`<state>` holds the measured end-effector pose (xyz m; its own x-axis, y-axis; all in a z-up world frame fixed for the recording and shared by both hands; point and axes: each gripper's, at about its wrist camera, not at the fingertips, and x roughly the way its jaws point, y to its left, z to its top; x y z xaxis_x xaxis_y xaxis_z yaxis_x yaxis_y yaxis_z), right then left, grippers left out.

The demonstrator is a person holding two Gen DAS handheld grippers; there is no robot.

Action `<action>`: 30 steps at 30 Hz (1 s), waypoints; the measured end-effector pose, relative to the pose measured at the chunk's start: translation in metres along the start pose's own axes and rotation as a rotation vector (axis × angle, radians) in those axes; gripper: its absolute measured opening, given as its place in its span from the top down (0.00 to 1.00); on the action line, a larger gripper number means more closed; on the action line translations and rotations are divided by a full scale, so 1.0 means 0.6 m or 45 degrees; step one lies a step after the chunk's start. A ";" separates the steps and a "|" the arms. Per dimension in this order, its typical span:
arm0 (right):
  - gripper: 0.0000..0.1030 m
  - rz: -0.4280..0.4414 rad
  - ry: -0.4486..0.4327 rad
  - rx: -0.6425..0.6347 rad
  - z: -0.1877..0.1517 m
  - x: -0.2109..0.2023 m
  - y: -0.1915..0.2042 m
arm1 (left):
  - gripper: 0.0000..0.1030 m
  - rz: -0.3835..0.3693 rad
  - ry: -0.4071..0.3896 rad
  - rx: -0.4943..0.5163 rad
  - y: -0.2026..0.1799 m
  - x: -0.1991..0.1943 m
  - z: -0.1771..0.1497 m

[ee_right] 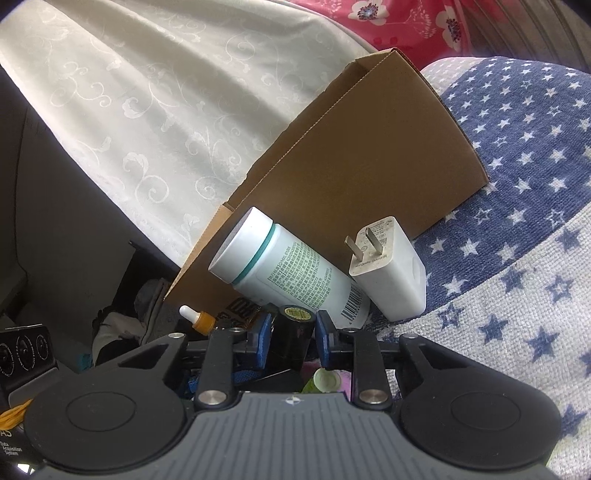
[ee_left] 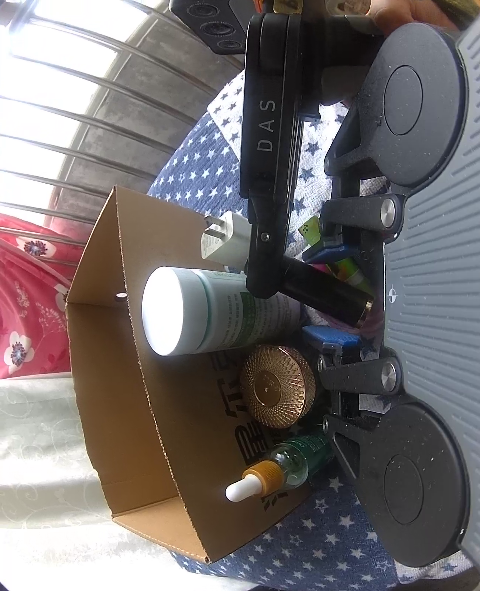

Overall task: Organize rigid objects
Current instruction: 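Reach into the pink bowl and grasp the black tube with the right gripper, then carry the black tube into the cardboard box and open the right gripper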

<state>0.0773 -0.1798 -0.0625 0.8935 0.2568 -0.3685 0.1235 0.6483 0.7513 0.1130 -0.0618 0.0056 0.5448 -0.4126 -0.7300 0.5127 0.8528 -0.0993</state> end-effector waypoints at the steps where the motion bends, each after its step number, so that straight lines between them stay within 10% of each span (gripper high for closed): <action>1: 0.74 -0.002 -0.004 -0.021 -0.001 -0.008 0.010 | 0.65 -0.007 0.000 -0.006 0.001 -0.001 -0.001; 20: 0.77 0.021 -0.102 -0.572 0.030 -0.058 0.250 | 0.74 0.016 -0.315 -0.053 0.017 -0.165 0.029; 30: 0.77 0.117 0.129 -0.651 0.153 0.077 0.326 | 0.74 0.081 -0.308 -0.224 0.114 -0.163 0.136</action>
<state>0.1824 -0.1071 0.1179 0.8414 0.3806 -0.3836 -0.2024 0.8802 0.4292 0.1491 0.0108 0.1256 0.7252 -0.4024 -0.5587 0.3608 0.9132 -0.1894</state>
